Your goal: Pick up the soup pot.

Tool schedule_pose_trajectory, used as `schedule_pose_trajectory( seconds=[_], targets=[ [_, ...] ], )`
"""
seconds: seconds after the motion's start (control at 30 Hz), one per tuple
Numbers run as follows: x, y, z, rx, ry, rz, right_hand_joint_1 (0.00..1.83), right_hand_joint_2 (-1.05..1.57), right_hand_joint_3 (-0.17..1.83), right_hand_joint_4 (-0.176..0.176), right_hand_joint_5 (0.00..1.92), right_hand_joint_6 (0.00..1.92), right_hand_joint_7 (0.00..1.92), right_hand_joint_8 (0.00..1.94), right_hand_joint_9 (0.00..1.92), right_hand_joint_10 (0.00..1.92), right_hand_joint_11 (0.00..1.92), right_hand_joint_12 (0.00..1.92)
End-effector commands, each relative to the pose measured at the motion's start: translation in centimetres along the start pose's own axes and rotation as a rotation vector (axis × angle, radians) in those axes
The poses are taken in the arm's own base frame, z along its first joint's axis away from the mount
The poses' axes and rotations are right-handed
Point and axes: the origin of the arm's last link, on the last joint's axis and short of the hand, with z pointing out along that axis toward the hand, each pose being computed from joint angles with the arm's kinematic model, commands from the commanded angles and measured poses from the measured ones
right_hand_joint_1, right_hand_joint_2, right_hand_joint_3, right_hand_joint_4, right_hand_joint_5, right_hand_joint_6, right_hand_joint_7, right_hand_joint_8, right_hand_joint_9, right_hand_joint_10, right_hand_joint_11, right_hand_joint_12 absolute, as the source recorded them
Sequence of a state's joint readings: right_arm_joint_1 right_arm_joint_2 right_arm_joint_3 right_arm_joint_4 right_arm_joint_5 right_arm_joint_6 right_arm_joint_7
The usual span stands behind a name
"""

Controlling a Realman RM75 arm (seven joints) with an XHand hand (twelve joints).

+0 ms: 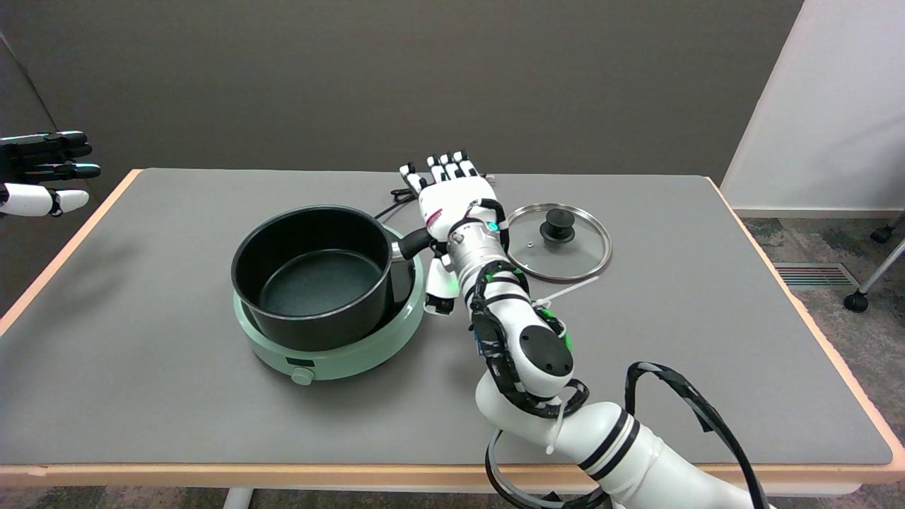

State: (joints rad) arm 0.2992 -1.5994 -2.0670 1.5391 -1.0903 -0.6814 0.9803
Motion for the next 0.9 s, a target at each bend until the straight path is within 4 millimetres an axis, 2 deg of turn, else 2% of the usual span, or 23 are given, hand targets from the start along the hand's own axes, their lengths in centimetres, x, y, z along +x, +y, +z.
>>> schedule_pose_trajectory(
  seconds=[0.03,0.13,0.33,0.47,0.7,0.87,0.9],
  targets=[
    [-0.04,-0.15,0.36,0.024,-0.012,-0.012,1.15,-0.9,1.73,0.176,0.15,0.15,0.15,0.15,0.15,0.15,0.15,0.15],
    [-0.02,-0.16,0.37,0.027,-0.01,-0.014,1.14,-0.85,1.76,0.176,0.37,0.37,0.37,0.37,0.37,0.37,0.37,0.37],
    [-0.08,-0.24,0.33,0.035,-0.008,-0.015,1.19,-0.84,1.77,0.176,0.59,0.59,0.59,0.59,0.59,0.59,0.59,0.59],
    [0.0,-0.3,0.35,0.043,-0.001,-0.014,1.15,-0.78,1.64,0.176,0.77,0.77,0.77,0.77,0.77,0.77,0.77,0.77],
    [0.12,-0.31,0.41,0.052,0.004,-0.005,1.17,-0.72,1.47,0.172,0.83,0.83,0.83,0.83,0.83,0.83,0.83,0.83],
    [0.21,-0.2,0.57,0.063,0.006,0.004,1.16,-0.66,1.45,0.176,0.88,0.88,0.88,0.88,0.88,0.88,0.88,0.88],
    [0.28,-0.2,0.6,0.063,0.008,0.004,1.17,-0.65,1.5,0.137,0.9,0.9,0.9,0.9,0.9,0.9,0.9,0.9]
  ],
)
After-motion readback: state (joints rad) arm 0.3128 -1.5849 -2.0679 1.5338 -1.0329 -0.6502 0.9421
